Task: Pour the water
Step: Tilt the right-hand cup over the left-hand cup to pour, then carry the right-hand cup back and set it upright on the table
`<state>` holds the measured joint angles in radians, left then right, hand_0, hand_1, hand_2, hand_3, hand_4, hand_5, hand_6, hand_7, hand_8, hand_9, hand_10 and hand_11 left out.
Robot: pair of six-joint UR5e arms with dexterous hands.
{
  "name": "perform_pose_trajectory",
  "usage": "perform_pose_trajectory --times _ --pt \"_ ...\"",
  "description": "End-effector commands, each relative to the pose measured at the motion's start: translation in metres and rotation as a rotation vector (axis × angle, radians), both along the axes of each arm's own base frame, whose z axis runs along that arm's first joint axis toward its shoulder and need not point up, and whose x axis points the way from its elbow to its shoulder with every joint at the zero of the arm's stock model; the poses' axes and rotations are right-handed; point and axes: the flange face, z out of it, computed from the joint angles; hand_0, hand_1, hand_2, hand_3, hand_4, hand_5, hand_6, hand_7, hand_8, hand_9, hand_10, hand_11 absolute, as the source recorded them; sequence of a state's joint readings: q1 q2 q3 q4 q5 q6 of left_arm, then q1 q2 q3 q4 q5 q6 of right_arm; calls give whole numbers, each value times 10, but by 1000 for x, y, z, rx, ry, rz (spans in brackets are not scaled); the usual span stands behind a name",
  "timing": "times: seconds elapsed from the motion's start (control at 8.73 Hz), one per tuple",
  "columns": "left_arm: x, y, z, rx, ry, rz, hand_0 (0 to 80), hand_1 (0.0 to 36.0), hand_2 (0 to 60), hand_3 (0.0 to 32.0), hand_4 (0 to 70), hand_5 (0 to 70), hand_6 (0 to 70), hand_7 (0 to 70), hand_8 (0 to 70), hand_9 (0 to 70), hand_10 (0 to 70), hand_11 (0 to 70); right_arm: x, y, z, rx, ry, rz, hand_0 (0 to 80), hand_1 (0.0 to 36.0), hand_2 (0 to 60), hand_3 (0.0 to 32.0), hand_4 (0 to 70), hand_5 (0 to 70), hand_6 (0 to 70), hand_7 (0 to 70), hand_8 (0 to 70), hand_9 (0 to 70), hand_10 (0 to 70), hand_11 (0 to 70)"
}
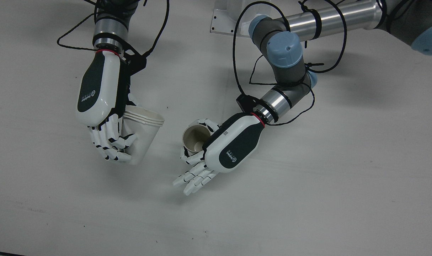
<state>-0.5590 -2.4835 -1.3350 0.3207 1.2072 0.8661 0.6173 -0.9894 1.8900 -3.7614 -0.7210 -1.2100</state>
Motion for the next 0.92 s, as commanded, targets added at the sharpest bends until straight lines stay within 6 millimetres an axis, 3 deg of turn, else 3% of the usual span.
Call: perform_pose_trajectory --times 0.0,0.23,0.34,0.57,0.8 --pt "1 3 -2 -1 16 9 474 360 600 0 336 505 88 75 18 15 23 53 -1 6 17 -16 -8 28 800 360 536 0 86 700 225 371 206 305 284 461" --pt "-7 1 -1 -8 43 12 471 347 600 0 335 493 85 72 18 17 24 54 30 5 82 -84 -201 2 800 360 476 0 80 700 219 351 206 302 307 488" --pt "-14 -3 -4 -19 68 14 469 339 600 0 333 485 82 71 19 18 25 55 57 -1 115 -126 -273 -36 800 360 463 0 86 700 225 357 206 303 318 500" --pt "-49 -25 -10 -42 99 -7 470 334 600 0 336 484 82 74 19 21 27 58 129 -11 172 -220 -460 -62 800 360 475 0 86 700 227 354 207 304 331 516" --pt "-76 -28 16 -85 95 -22 468 333 600 0 333 478 80 69 19 20 27 58 221 -16 218 -306 -568 -61 800 360 468 0 69 700 212 325 203 297 342 528"
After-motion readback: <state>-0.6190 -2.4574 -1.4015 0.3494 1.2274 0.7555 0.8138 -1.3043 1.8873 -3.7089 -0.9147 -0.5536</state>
